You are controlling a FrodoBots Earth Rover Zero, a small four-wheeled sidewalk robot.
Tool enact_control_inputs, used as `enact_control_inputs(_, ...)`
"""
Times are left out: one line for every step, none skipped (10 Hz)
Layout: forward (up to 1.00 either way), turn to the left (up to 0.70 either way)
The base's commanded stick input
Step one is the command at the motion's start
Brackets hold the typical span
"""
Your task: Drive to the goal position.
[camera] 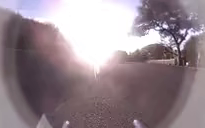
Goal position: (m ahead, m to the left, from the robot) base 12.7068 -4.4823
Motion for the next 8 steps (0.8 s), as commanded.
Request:
enact_control_inputs(0.50,0.00)
enact_control_inputs(0.50,0.00)
enact_control_inputs(0.50,-0.43)
enact_control_inputs(0.50,-0.20)
enact_control_inputs(0.50,0.00)
enact_control_inputs(0.50,0.00)
enact_control_inputs(0.50,0.00)
enact_control_inputs(0.50,-0.26)
